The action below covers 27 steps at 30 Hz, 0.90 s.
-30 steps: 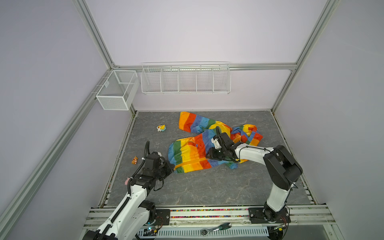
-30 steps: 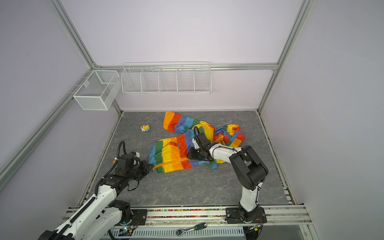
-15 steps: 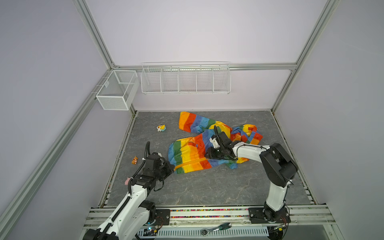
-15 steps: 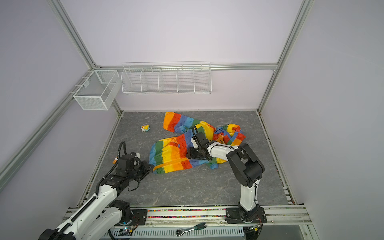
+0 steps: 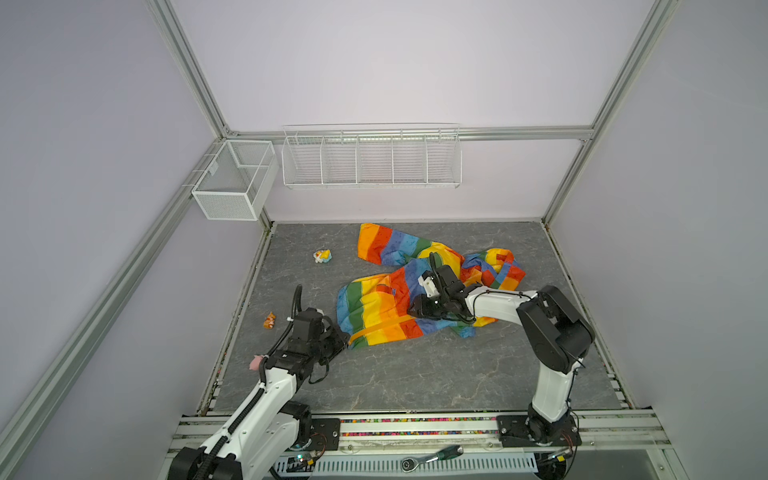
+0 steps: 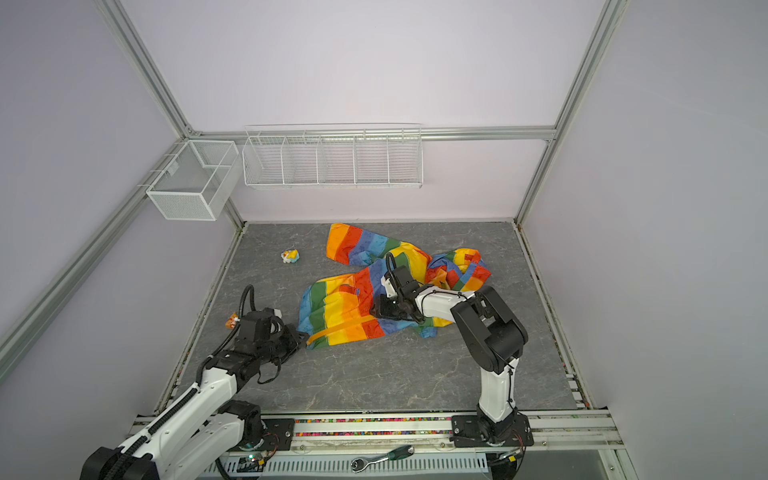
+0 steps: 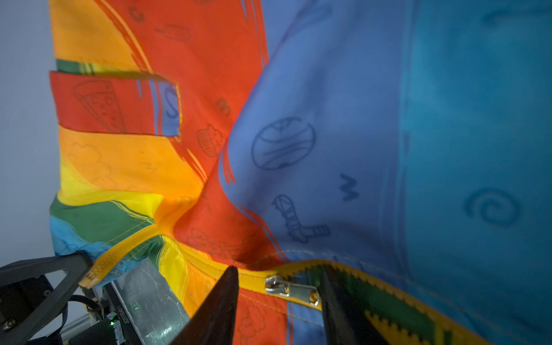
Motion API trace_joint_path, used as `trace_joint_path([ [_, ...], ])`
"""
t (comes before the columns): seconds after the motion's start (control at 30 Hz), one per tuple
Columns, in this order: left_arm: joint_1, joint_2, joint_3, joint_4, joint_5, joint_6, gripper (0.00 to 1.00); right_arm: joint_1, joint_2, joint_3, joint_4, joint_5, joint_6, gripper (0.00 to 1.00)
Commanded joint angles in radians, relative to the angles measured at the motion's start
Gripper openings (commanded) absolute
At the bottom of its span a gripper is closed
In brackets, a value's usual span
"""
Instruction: Zip up the jacket
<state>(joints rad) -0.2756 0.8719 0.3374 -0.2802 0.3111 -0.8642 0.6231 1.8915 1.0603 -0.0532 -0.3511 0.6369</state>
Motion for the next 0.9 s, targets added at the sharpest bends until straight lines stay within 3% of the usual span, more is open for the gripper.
trace_joint_path([
  [0.0, 0.000, -0.005, -0.009, 0.010, -0.003, -0.012, 0.00, -0.005, -0.023, -0.042, -0.003, -0.036, 0.041, 0.47],
  [0.87, 0.000, -0.017, -0.012, 0.005, 0.000, -0.013, 0.00, -0.028, -0.062, -0.077, 0.045, -0.077, 0.102, 0.29],
])
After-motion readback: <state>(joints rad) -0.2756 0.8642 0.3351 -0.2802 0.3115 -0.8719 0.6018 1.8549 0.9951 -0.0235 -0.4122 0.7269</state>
